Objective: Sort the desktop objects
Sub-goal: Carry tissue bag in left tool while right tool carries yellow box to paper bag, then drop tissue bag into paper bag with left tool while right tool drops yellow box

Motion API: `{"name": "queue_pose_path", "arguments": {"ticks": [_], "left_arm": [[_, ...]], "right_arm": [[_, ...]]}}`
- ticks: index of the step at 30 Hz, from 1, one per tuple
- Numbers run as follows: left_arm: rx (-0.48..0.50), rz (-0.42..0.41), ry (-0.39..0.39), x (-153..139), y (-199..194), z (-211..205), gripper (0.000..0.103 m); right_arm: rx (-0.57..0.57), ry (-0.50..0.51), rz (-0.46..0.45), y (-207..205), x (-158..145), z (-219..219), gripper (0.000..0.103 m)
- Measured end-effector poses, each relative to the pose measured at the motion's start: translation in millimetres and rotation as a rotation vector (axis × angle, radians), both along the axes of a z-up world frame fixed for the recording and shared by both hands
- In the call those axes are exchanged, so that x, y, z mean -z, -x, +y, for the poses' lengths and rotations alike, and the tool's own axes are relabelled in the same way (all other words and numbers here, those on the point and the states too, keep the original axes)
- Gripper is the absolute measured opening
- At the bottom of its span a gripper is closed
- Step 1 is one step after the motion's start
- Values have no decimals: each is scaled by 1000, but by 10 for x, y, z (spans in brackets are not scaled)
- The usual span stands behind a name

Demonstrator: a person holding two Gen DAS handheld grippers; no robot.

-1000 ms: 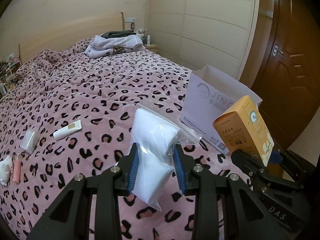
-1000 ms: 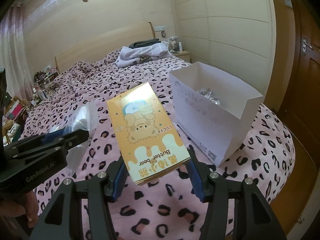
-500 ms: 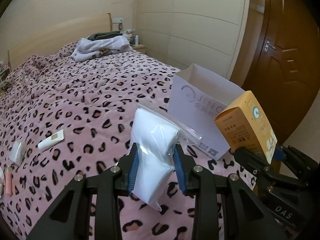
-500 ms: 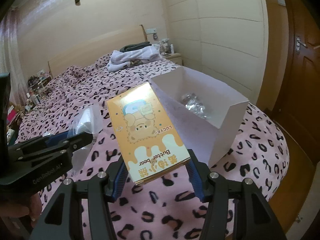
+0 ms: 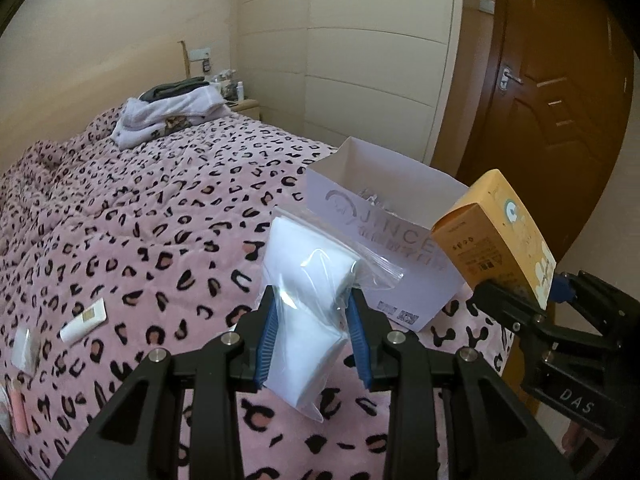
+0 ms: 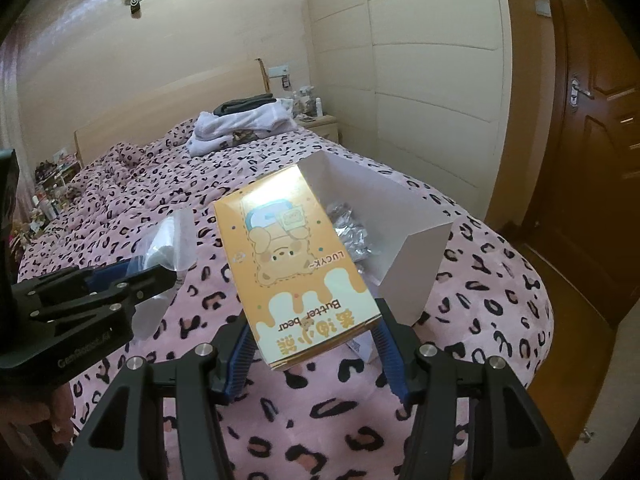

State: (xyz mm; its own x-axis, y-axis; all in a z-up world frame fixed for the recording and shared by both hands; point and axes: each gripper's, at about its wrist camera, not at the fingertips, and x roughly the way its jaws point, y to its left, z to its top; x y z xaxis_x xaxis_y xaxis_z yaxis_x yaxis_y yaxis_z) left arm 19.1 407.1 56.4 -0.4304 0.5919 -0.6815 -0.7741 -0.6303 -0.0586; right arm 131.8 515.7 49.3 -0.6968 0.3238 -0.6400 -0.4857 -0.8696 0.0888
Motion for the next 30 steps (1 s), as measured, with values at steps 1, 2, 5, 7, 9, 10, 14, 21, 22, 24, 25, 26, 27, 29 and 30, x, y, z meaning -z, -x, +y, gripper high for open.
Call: {"name": "queue_pose_path", "arguments": {"ticks": [1, 2, 5, 7, 9, 10, 14, 21, 22, 24, 25, 26, 27, 29, 30], "left_arm": [[4, 2, 0, -15, 8, 16, 34], [9, 3, -1, -31, 15, 31, 34], [23, 0, -6, -72, 61, 107, 34], [32, -2, -10, -99, 92, 158, 34], [48, -14, -15, -113, 134, 233, 34], [51, -21, -19, -118, 158, 261, 34], [59, -42, -33, -137, 242, 368, 34], [76, -46, -39, -177, 291, 528, 34], [77, -46, -40, -185, 293, 549, 34], [82, -42, -41, -211, 298, 603, 34], [83, -40, -43, -226, 300, 628, 34], [85, -38, -44, -242, 302, 653, 34], [86, -35, -45, -260, 309, 689, 34], [88, -29, -45, -293, 324, 758, 34], [90, -25, -44, -311, 333, 796, 34]], "right_arm": [[1, -2, 2, 7, -8, 5, 56], [3, -3, 3, 14, -17, 10, 56], [10, -5, 11, 51, -47, 47, 56], [16, -4, 14, 78, -60, 75, 56], [24, 0, 20, 105, -71, 108, 56], [28, 1, 23, 117, -77, 124, 56], [38, 5, 35, 176, -108, 185, 56], [50, -1, 45, 258, -162, 285, 56], [51, -2, 46, 266, -169, 299, 56], [53, -4, 47, 275, -178, 324, 56], [56, -6, 47, 276, -183, 342, 56], [59, -7, 47, 274, -189, 361, 56], [62, -9, 48, 274, -198, 383, 56], [70, -13, 50, 279, -219, 441, 56], [74, -15, 51, 281, -229, 470, 56]]}}
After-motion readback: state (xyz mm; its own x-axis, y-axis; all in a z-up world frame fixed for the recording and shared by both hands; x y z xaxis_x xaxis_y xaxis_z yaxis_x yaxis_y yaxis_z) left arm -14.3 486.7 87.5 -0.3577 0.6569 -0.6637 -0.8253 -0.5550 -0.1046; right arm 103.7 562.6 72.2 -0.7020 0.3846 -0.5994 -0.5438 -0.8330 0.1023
